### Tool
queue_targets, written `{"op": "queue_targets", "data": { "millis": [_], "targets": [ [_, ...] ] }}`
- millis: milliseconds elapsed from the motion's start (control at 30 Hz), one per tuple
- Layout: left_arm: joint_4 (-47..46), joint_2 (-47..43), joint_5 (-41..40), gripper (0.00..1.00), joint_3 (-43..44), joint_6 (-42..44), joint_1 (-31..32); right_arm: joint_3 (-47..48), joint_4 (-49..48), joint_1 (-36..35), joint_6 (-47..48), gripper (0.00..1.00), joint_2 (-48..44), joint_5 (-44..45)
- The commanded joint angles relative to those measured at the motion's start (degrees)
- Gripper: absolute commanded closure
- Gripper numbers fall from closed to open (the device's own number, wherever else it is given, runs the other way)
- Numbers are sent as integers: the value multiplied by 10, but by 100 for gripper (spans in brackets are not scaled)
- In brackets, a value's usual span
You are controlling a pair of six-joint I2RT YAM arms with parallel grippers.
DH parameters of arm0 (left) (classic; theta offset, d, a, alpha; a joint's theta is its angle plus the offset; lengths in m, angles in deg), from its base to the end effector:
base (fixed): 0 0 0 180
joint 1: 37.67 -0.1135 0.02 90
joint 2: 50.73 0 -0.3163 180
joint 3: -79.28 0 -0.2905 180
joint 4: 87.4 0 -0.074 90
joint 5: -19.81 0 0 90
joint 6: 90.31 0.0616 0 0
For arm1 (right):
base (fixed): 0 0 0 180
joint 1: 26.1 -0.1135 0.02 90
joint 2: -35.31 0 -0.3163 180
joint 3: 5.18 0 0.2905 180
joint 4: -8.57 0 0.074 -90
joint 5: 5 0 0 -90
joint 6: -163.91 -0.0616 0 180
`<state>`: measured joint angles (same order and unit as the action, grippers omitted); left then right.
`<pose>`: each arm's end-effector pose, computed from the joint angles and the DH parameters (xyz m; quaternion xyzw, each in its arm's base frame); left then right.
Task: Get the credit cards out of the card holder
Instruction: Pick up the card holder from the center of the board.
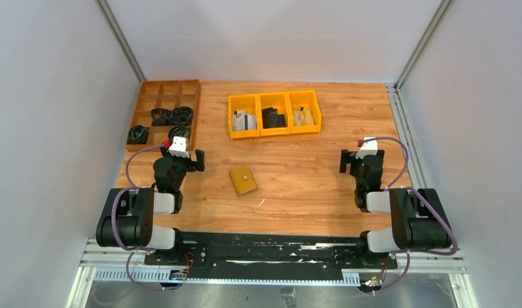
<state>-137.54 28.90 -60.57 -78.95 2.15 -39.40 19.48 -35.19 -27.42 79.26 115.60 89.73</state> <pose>0.2513 -0.0027 0.1606 0.0599 0.7501 -0.0391 0.6575 0.2632 0.0010 0.1576 -0.0192 0.7760 -0.0542 0.6281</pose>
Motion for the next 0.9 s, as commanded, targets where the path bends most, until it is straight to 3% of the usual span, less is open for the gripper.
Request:
{"op": "queue_targets", "data": {
  "millis": [0, 100, 167, 233, 333, 400, 600, 733, 867],
  "targets": [
    [-9, -19, -13, 0, 7, 3, -2, 46, 105, 5, -37, 2, -69, 93],
    [37, -53, -16, 0, 21, -7, -9, 142, 318, 5, -76, 1, -127, 99],
    [181, -95, -13, 0, 79, -4, -15, 180, 368, 7, -111, 1, -145, 57],
    [338, -116, 14, 0, 141, 38, -17, 194, 381, 8, -197, 1, -157, 63],
    [507, -136, 26, 0, 245, 82, -19, 221, 399, 8, -286, 1, -163, -17],
    [586, -147, 27, 0, 284, 91, -23, 236, 415, 7, -339, 1, -157, -46],
    [759, -192, 63, 0, 378, 96, -31, 269, 408, 8, -358, 1, -123, -270],
    [821, -224, 80, 0, 403, 84, -31, 372, 582, -63, -324, 1, -56, -232],
    [875, -249, 89, 0, 425, 77, -31, 410, 620, -215, -281, 2, -36, -116]
  ]
}}
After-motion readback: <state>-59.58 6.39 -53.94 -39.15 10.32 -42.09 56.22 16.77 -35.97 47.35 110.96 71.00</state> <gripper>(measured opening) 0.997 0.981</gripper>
